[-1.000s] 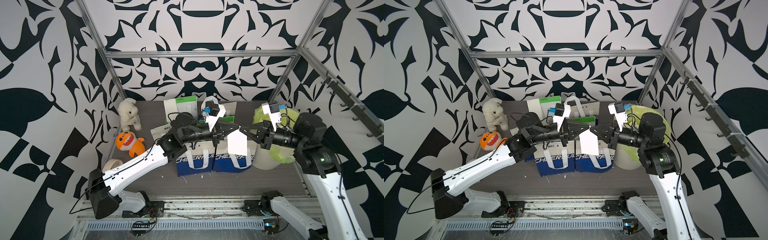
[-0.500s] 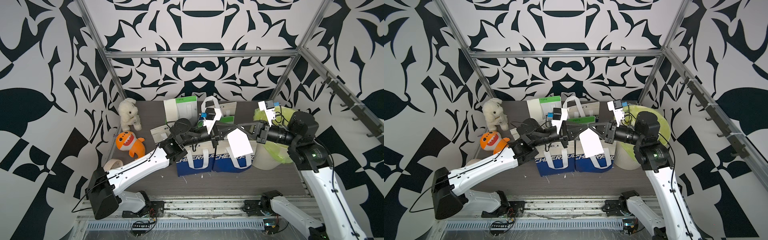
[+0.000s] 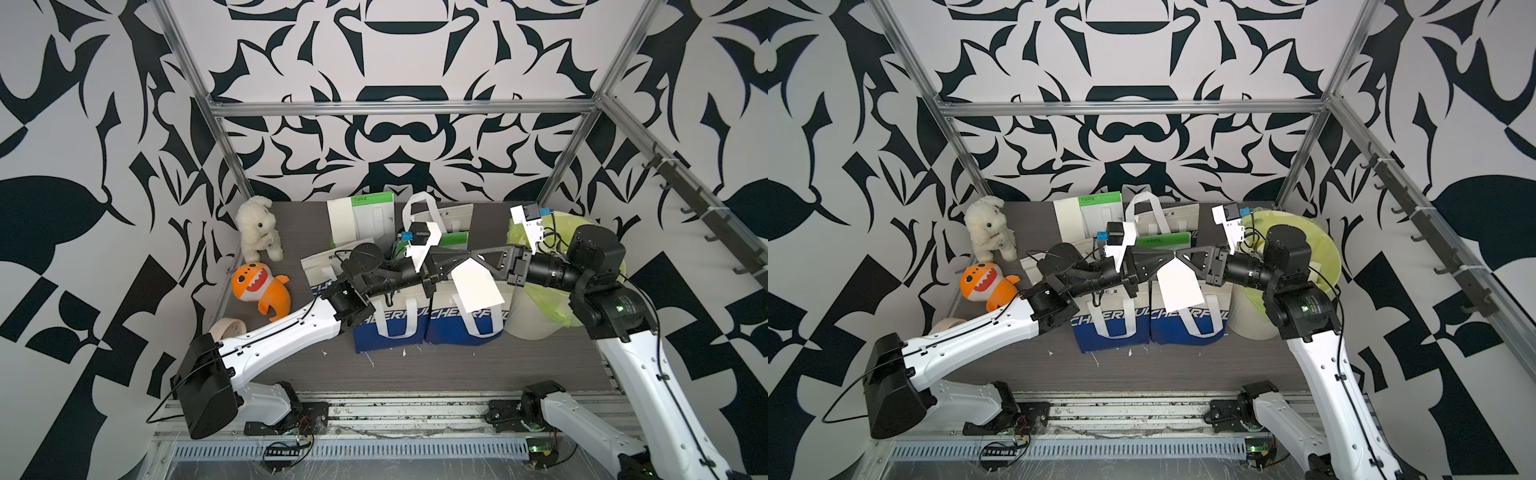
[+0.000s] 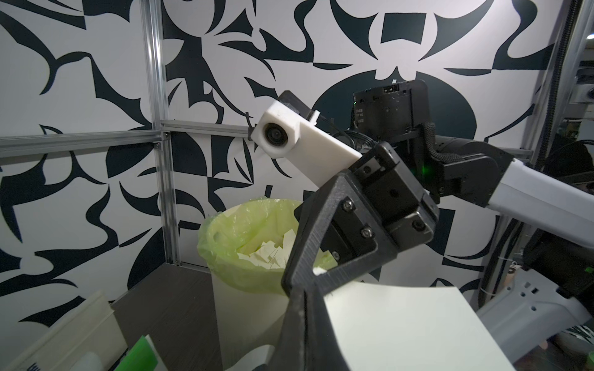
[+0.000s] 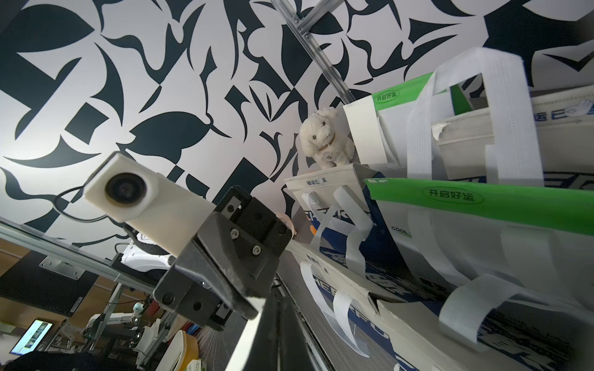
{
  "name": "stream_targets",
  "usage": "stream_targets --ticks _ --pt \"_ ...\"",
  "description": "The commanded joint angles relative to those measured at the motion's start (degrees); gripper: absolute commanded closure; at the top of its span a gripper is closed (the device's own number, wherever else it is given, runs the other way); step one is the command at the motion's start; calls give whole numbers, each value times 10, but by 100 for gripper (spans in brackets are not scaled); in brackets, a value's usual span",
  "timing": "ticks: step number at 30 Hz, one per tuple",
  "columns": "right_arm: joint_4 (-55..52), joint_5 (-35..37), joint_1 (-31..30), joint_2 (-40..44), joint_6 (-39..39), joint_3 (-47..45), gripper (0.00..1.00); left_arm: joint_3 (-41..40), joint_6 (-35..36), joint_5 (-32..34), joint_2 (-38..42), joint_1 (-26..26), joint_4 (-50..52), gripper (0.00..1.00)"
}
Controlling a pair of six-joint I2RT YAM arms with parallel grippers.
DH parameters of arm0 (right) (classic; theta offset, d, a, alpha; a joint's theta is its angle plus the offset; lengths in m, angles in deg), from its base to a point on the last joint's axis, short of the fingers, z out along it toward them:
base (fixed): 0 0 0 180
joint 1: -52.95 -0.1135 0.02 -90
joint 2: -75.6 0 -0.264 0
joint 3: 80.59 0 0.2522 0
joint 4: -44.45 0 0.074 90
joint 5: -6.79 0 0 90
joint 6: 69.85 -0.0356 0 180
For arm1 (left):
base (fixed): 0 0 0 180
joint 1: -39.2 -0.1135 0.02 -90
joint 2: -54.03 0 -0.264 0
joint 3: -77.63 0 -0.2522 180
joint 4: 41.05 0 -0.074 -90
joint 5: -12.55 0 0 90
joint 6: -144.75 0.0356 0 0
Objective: Shred takeout receipts and throw away
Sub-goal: Shred the takeout receipt.
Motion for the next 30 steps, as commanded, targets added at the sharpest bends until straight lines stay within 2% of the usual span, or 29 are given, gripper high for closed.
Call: stream_targets --ticks 1,11,17,23,30 --pt "-71 66 -2 -3 10 -15 100 6 29 16 15 7 -84 100" --pt "-72 133 -10 15 -52 -32 100 12 65 34 -2 25 -91 100" --pt "-130 188 -36 22 -28 -16 100 42 157 60 -8 55 1 100" --pt "-177 239 -53 9 -12 -9 100 34 173 64 -8 64 -16 100" --pt "-231 296 -53 -60 -12 20 100 15 176 34 9 67 -51 100"
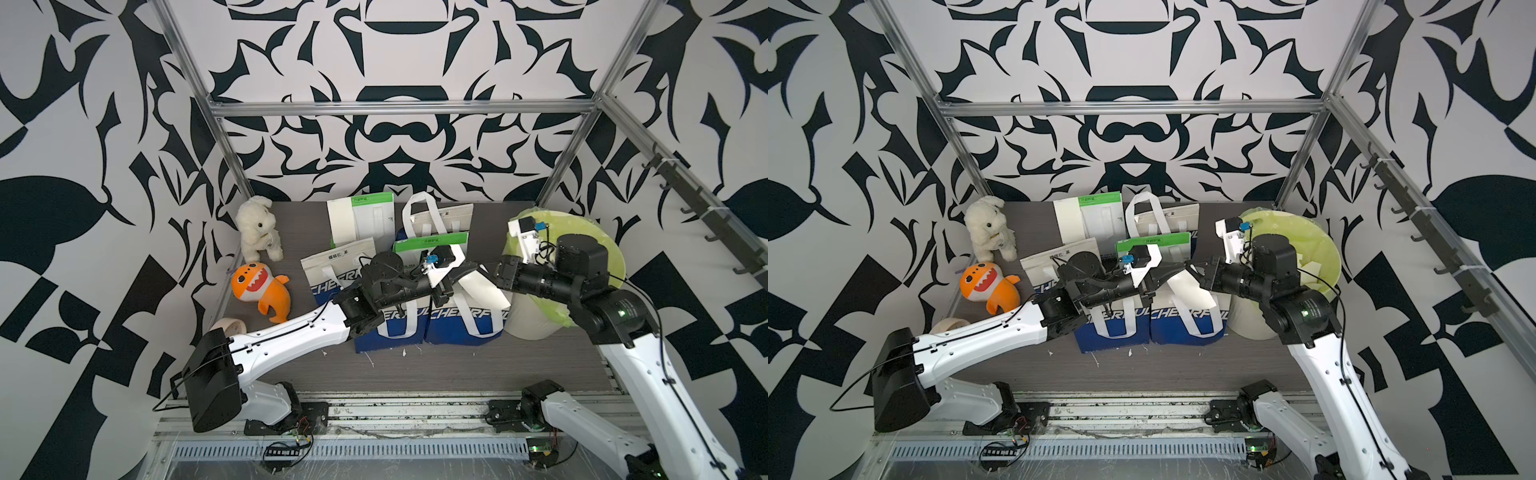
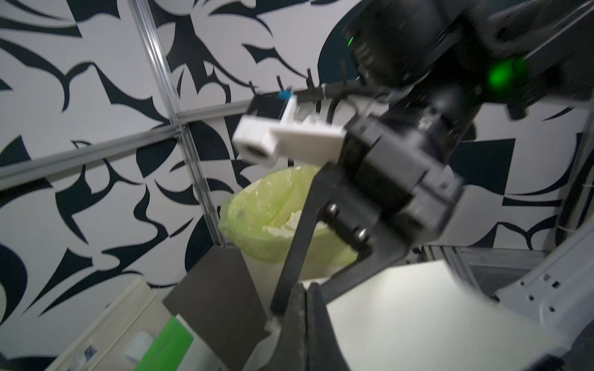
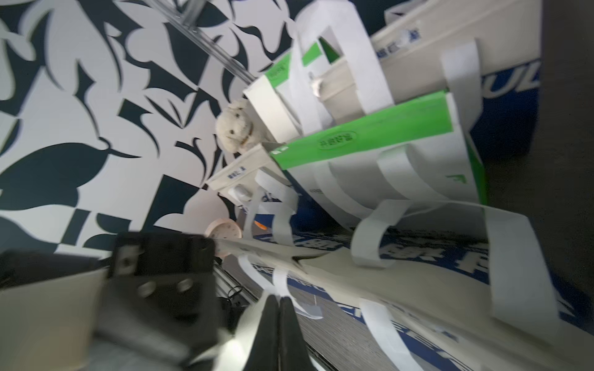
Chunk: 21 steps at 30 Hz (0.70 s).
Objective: Shred takeout receipts and throw away
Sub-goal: Shred the takeout receipt.
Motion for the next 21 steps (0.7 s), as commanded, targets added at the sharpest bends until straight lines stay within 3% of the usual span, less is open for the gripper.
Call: stream_targets --ticks 1,13,21 --pt "-72 76 2 -44 16 16 100 10 11 -38 32 10 -84 100" --pt "-119 143 3 -60 68 127 100 -6 34 -6 82 10 -72 100" --pt "-146 236 15 -106 155 240 100 -2 52 2 116 11 -39 100"
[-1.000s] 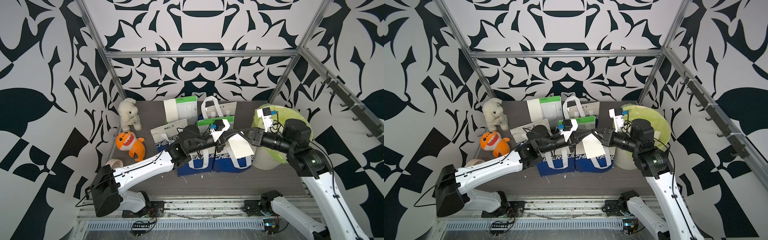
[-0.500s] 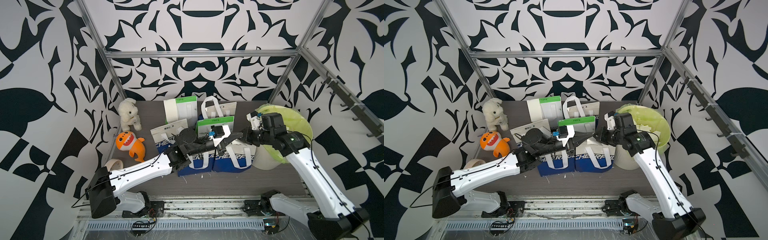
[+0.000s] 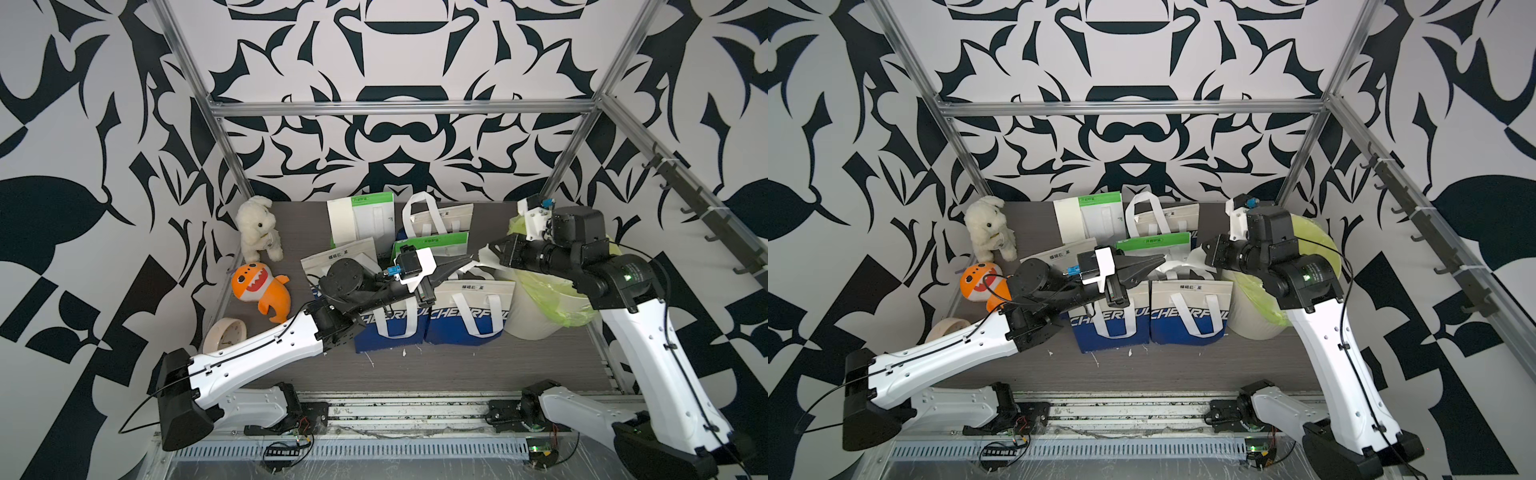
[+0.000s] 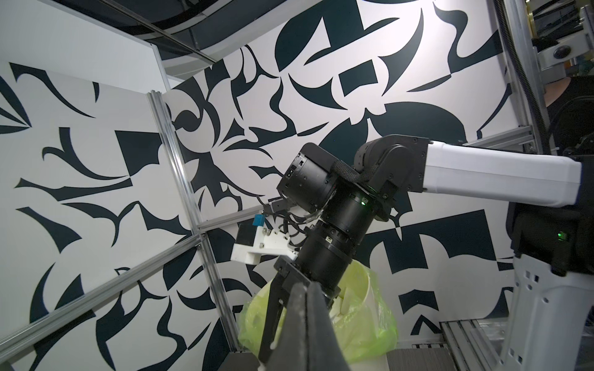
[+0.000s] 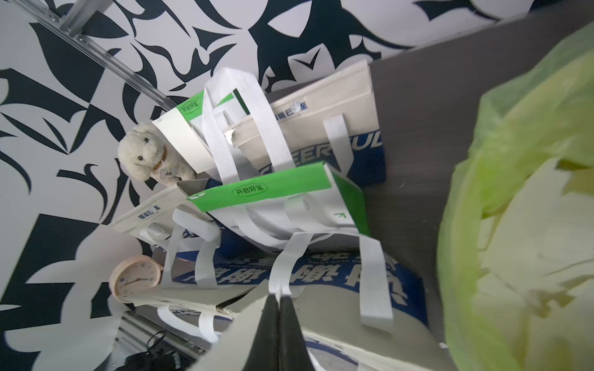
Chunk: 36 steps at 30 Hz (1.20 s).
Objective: Shred takeout receipts and throw away
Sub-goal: Shred the takeout receipt, then place the takeout receipt in the trash bin.
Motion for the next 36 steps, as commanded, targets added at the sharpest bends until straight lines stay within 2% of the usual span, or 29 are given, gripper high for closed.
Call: stream_targets --ticks 1,7,10,15,18,21,27,28,30,32,33,34,35,36 --pt "-14 70 12 -19 66 49 100 -1 16 9 21 0 18 100" --pt "-32 138 52 -25 122 89 100 5 35 18 25 -4 44 100" --pt "-22 165 73 -3 139 73 100 36 15 1 -2 -24 58 100" --pt "23 225 92 49 180 18 100 172 -40 -53 -127 -56 109 100" --pt "51 299 101 66 210 -12 100 274 -54 -82 -210 -58 145 100" --pt "88 350 110 79 241 -56 100 344 -85 -91 -280 -61 138 100" --pt "103 351 143 74 264 -93 100 480 -149 -104 -402 -62 180 100" --pt "98 349 144 73 264 -92 96 498 -163 -108 -420 -62 181 100" --pt "80 324 143 70 261 -87 77 535 -183 -123 -453 -61 201 100" --pt "50 331 144 64 232 -78 54 562 -195 -127 -484 -57 223 100" --pt "28 338 147 57 220 -68 50 568 -197 -126 -494 -56 227 100" --pt "-3 344 151 47 206 -52 38 570 -199 -124 -502 -54 228 100" --pt "-31 347 154 36 191 -37 3 570 -200 -122 -508 -53 228 100" --pt "-56 343 157 27 181 -20 0 573 -200 -119 -515 -52 229 100"
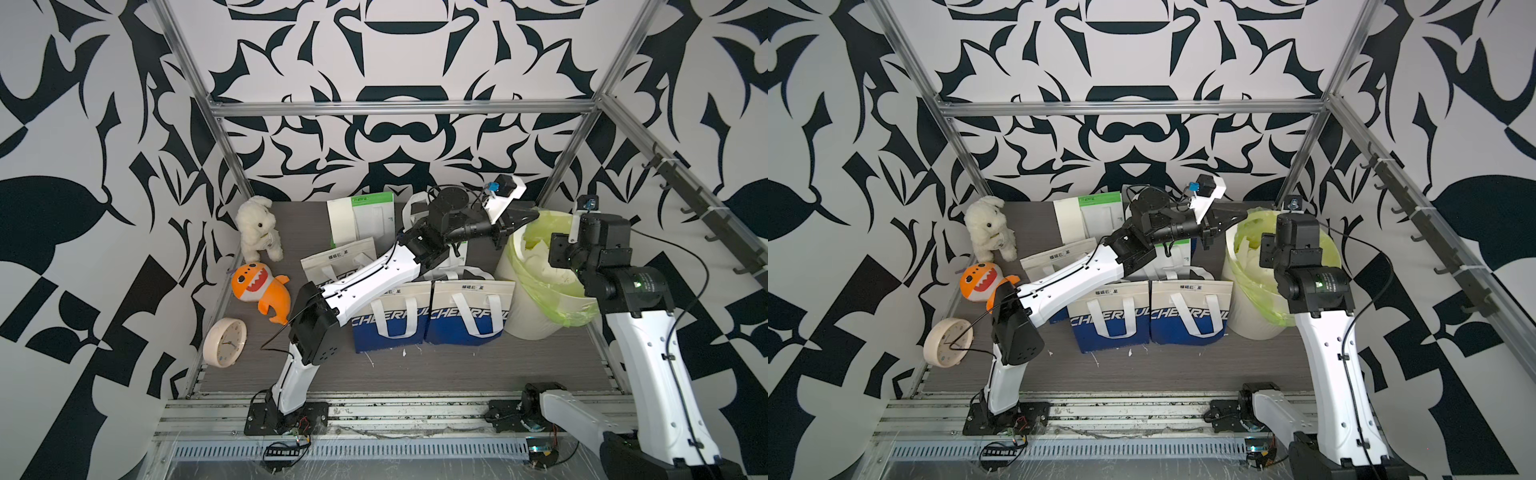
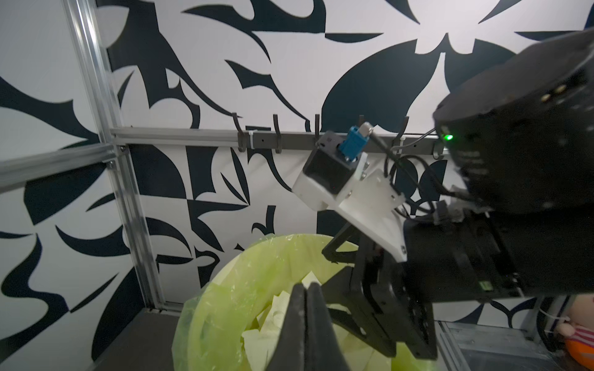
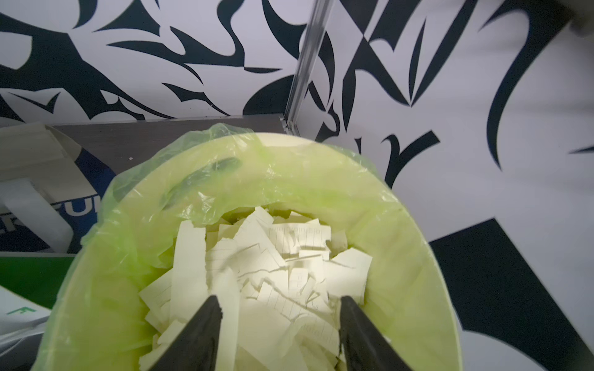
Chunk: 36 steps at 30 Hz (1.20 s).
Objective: Shred takeout receipts and throw away
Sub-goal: Place the takeout receipt in the trash bin.
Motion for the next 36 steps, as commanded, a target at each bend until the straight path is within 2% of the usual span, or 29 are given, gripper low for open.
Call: stream_targets --ticks 1,5,11,15,16,17,19,20,24,26,31,34,36 --pt "-93 13 9 -23 -53 67 0 26 -22 -8 -24 7 25 100" --pt "-149 17 12 -29 -94 132 0 99 -1 1 -72 17 97 100" --pt "-144 26 12 50 -128 191 0 221 6 22 -156 29 148 100" --pt "-126 -21 12 100 -126 197 11 281 4 30 -197 34 159 100" --pt "-128 -39 12 104 -126 199 11 290 3 34 -205 35 161 83" --pt "-133 -54 12 105 -126 202 11 293 2 43 -210 36 164 56" --pt "-144 -81 12 103 -127 208 9 286 7 56 -209 38 166 31" --pt "-150 -92 12 104 -128 208 9 278 11 62 -206 38 166 24" --pt "-158 -130 12 110 -132 202 8 257 29 72 -190 38 175 18" --pt "-158 -141 12 115 -134 197 9 258 39 72 -183 38 183 10" --pt "-159 -168 12 127 -140 177 11 263 64 86 -163 38 215 1" --pt "-149 -178 13 124 -143 170 13 224 68 59 -142 38 221 0" --pt "-148 -186 12 104 -144 178 23 165 72 15 -116 38 195 0"
